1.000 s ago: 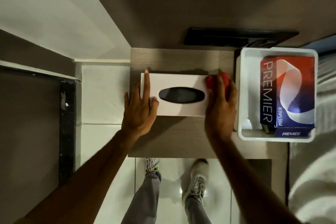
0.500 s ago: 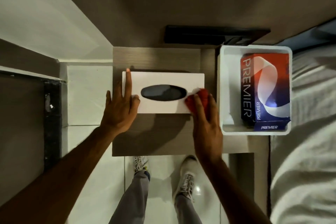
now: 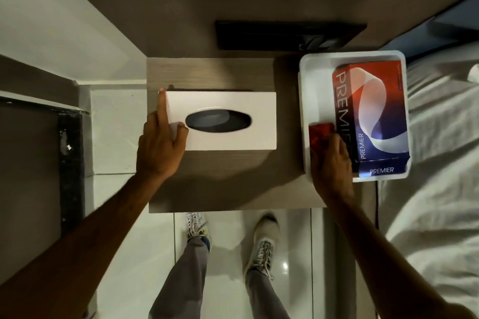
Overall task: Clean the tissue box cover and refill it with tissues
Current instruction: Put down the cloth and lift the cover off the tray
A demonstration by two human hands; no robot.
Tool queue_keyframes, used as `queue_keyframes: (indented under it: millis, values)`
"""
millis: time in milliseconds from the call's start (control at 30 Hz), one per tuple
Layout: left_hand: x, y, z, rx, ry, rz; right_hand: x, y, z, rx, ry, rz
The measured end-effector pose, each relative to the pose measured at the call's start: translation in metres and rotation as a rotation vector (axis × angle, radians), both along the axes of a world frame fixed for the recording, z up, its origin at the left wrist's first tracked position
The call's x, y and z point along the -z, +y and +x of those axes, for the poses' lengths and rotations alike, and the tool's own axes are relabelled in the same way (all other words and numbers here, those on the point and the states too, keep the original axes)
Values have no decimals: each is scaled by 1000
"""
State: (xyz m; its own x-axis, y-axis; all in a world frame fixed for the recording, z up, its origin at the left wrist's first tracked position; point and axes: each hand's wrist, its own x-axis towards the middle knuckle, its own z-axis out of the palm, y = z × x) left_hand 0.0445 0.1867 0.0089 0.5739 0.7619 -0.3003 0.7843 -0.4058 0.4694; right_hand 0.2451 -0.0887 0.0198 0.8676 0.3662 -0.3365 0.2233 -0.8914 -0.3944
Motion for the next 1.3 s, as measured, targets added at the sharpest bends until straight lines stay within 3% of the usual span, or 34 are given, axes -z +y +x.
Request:
queue_keyframes:
  millis: [567, 667, 767, 933, 1300]
  values:
    - [1, -2, 30, -355, -30, -115, -6, -7, 1, -31, 10, -25]
    - [-2, -4, 33, -443, 3, -159, -27, 4, -18, -45, -121, 80]
    - [-6, -13, 33, -470, -23, -153, -45, 26, -52, -68, -47, 238]
    - [-15, -40, 23, -467, -71, -175, -46, 61, -83, 110, 163, 207]
    - [-21, -73, 6, -438, -2, -245, -25, 75, -94, 393, 245, 10]
